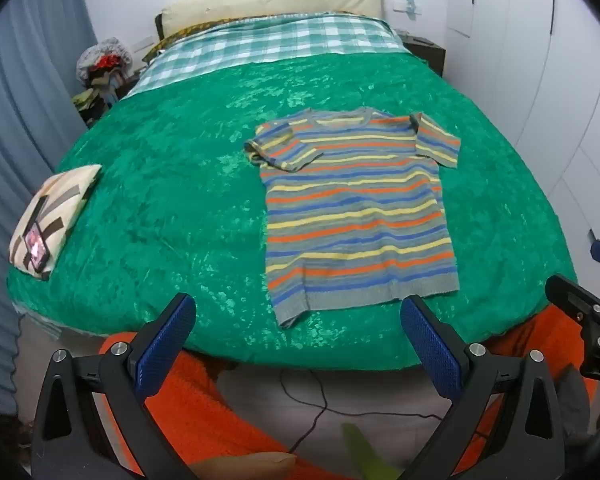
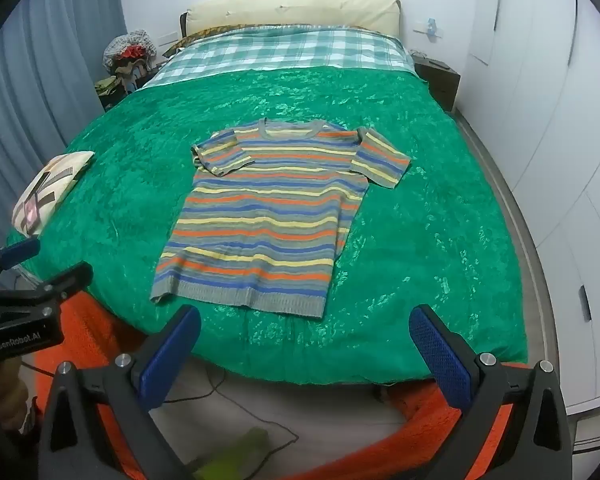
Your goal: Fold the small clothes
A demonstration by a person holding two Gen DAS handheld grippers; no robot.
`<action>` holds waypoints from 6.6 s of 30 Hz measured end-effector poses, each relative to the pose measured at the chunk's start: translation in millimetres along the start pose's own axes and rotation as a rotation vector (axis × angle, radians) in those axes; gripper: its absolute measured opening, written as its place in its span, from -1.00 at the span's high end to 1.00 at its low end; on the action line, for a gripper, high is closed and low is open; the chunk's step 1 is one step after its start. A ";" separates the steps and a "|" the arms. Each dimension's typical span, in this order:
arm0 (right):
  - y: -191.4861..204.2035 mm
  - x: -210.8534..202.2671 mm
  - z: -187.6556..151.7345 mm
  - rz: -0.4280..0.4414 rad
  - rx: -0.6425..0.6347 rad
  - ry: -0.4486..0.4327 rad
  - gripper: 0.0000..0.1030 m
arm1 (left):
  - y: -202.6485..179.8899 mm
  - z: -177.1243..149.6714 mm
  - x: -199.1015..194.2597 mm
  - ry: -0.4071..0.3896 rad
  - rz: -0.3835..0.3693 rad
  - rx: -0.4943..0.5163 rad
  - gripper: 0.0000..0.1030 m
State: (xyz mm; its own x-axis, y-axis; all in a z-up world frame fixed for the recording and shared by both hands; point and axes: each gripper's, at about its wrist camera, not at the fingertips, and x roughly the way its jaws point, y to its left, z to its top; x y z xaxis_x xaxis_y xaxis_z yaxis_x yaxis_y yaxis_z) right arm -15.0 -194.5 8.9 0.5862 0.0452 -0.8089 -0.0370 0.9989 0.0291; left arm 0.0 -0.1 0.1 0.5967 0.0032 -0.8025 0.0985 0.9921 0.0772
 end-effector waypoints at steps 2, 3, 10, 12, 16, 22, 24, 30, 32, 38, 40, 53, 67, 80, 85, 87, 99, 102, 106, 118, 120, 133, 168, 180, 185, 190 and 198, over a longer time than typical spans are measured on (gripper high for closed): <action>0.5 0.0 -0.1 0.001 -0.003 0.000 -0.99 | 0.0 -0.1 -0.2 -0.005 0.009 0.003 -0.99; 0.5 -0.2 -0.2 0.001 -0.004 -0.001 -0.99 | 0.0 -0.1 -0.1 -0.004 0.011 0.005 -0.99; 0.8 2.7 -0.1 -0.002 -0.006 0.004 -0.99 | -0.3 1.9 -0.2 0.005 0.011 0.004 -0.99; 1.9 2.8 -1.4 -0.002 -0.005 0.006 -0.99 | -1.4 -1.5 0.8 0.005 0.012 0.009 -0.99; 2.4 4.5 -2.2 -0.002 -0.004 0.009 -0.99 | -3.0 -2.2 3.9 0.008 0.024 0.021 -0.99; 6.4 7.4 -5.1 0.000 -0.002 0.009 -0.99 | -3.6 -2.3 4.7 0.013 0.039 0.034 -0.99; 6.1 7.3 -5.8 0.001 -0.002 0.010 -0.99 | -3.5 -2.2 3.8 0.011 0.039 0.036 -0.99; 4.4 9.7 -6.1 0.002 0.001 0.012 -0.99 | -4.5 -2.4 3.8 0.011 0.042 0.039 -0.99; 4.2 9.7 -6.1 0.002 0.001 0.012 -0.99 | -4.9 -2.1 4.2 0.014 0.042 0.039 -0.99; 3.7 10.6 -6.8 0.005 0.005 0.017 -0.99 | -4.8 -2.8 4.4 0.017 0.044 0.048 -0.99; 4.0 11.0 -7.1 0.005 0.005 0.016 -0.99 | -5.0 -2.8 4.5 0.017 0.044 0.047 -0.99; 1.0 11.4 -5.5 0.013 0.018 0.015 -0.99 | 3.0 -5.2 15.9 0.070 0.014 0.005 -0.99; -10.4 18.4 -6.2 0.033 0.034 -0.022 -0.99 | 28.7 -6.0 55.2 0.126 -0.025 -0.064 -0.99; -138.6 229.1 -9.0 0.262 0.247 0.150 0.05 | 72.9 -34.3 219.7 0.271 -0.230 -0.225 -0.96; -98.0 265.8 4.5 0.444 0.151 0.149 0.18 | 42.9 -30.6 234.2 0.235 -0.174 -0.075 -0.90; -82.8 276.6 8.6 0.520 0.130 0.165 0.18 | 40.6 -31.5 239.3 0.239 -0.129 -0.042 -0.83; -123.7 229.7 19.7 0.297 0.028 0.288 0.89 | 51.9 -36.7 232.8 0.240 -0.093 -0.026 -0.75; -147.6 215.7 17.2 0.195 0.016 0.310 0.87 | 61.3 -39.8 229.7 0.242 -0.105 -0.040 -0.75; -165.8 217.2 1.2 0.230 0.116 0.326 0.25 | 78.8 -42.2 222.4 0.240 -0.155 -0.116 -0.75; -159.7 246.5 -45.2 0.540 0.463 0.308 0.87 | 77.0 -40.1 238.2 0.300 -0.358 -0.231 0.79; -154.2 237.8 -41.4 0.506 0.418 0.307 0.87 | 79.7 -38.2 233.2 0.293 -0.383 -0.254 0.90; -134.1 228.3 -60.5 0.343 0.332 0.407 0.88 | 68.4 -47.2 223.3 0.337 -0.227 -0.078 0.92; -128.4 186.1 -54.1 0.076 0.225 0.383 0.25 | 74.1 -56.6 178.9 0.264 0.003 -0.066 -0.25; -90.2 157.7 13.8 0.037 0.025 0.149 0.10 | 37.2 28.7 175.8 0.021 -0.083 -0.023 -0.57; -54.8 212.2 -15.0 0.129 -0.055 0.254 0.10 | 5.7 -12.6 238.5 0.199 -0.062 0.064 -0.56; -66.3 209.8 -43.4 0.176 -0.117 0.403 0.11 | 7.0 -52.1 222.0 0.225 0.026 0.222 -0.74; -116.2 224.4 95.1 -0.017 -0.421 0.057 -0.14 | 51.7 -32.9 178.0 0.094 0.074 0.008 -0.73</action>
State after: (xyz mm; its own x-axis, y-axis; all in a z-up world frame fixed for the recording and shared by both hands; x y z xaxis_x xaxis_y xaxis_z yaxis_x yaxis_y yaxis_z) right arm 197.8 -299.2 -120.2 0.5444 0.0160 -0.8387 -0.3619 0.9065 -0.2176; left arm 85.1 55.9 -158.3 0.5251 0.0889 -0.8464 0.0636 0.9877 0.1431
